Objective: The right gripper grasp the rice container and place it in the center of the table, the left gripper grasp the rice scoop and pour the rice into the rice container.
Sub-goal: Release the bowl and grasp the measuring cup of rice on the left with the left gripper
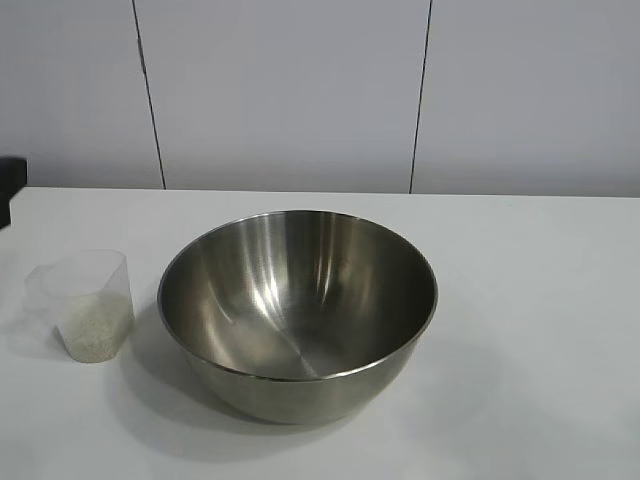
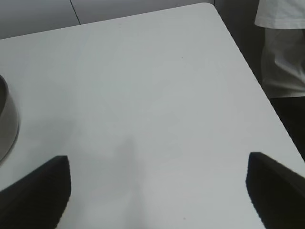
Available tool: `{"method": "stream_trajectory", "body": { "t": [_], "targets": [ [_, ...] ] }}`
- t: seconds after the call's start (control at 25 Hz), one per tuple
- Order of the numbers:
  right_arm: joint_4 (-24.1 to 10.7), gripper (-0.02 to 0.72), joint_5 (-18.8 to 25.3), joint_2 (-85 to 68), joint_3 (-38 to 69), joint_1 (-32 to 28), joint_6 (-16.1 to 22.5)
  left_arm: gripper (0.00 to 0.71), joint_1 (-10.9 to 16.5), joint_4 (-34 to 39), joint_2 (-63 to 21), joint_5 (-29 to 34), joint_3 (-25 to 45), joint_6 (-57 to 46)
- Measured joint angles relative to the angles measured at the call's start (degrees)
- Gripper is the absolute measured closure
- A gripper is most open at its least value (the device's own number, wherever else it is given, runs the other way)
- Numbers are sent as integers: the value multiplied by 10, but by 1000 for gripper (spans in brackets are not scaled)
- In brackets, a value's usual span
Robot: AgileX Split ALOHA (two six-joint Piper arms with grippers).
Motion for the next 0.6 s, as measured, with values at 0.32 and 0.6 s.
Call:
{"method": "stream_trajectory", "body": {
  "t": [0.32,0.6],
  "targets": [
    [0,9,0,0,0,0,0,194,1,-10,113,-4,-9,17],
    [0,9,0,0,0,0,0,195,11,-9,183,-8,-61,37]
  ]
}}
